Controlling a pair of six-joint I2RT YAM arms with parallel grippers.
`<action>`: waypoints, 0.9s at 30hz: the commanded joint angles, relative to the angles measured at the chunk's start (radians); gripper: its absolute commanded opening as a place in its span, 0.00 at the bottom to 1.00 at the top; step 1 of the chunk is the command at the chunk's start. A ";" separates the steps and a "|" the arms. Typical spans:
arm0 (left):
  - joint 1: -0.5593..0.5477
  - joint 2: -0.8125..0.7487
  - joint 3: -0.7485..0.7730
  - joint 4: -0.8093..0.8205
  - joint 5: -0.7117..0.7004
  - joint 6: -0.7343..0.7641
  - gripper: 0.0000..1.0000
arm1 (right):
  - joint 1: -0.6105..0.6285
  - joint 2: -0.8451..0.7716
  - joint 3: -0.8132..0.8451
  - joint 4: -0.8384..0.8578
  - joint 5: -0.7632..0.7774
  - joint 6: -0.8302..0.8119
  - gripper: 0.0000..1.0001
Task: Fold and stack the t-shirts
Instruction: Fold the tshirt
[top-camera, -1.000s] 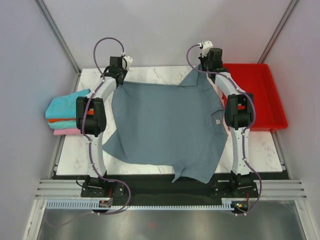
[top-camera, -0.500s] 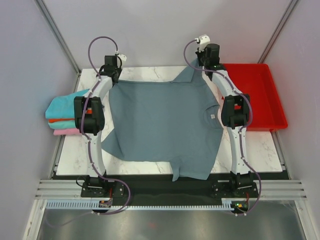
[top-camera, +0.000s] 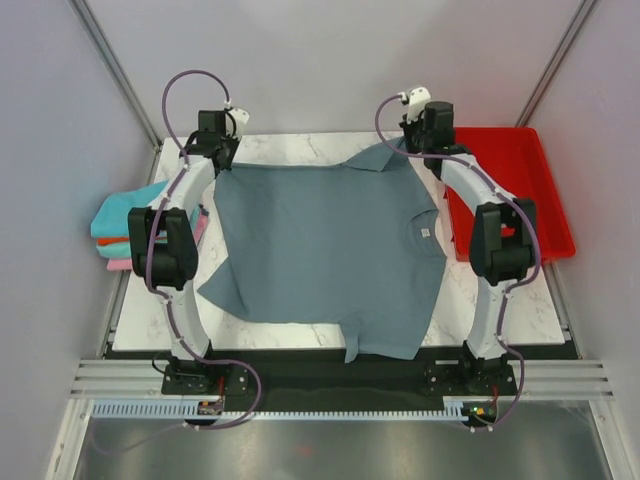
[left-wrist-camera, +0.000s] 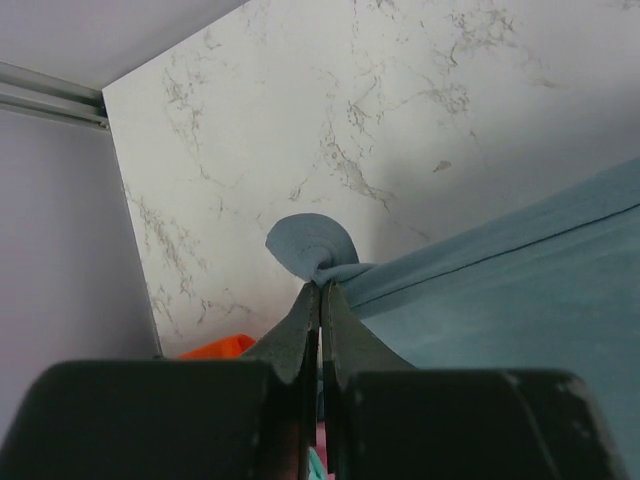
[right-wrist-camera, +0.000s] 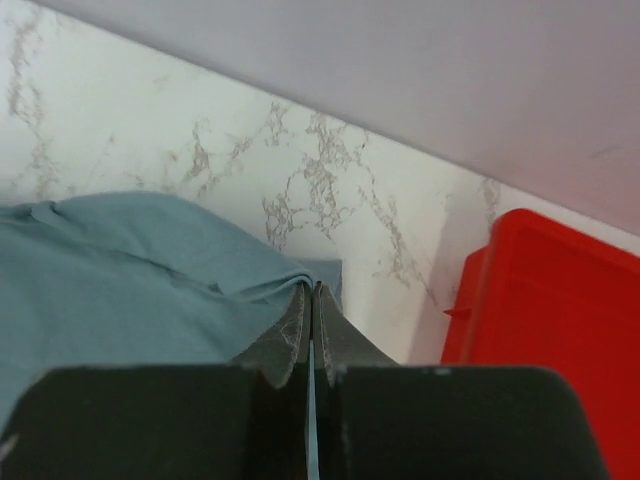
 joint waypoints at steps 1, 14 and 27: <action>0.004 -0.106 -0.048 -0.014 0.028 -0.031 0.02 | -0.004 -0.177 -0.078 0.059 -0.031 0.014 0.00; 0.006 -0.190 -0.191 -0.030 0.051 -0.050 0.02 | -0.004 -0.389 -0.260 -0.059 -0.054 0.043 0.00; 0.007 -0.276 -0.328 -0.024 0.065 -0.065 0.02 | 0.004 -0.605 -0.433 -0.185 -0.091 0.116 0.00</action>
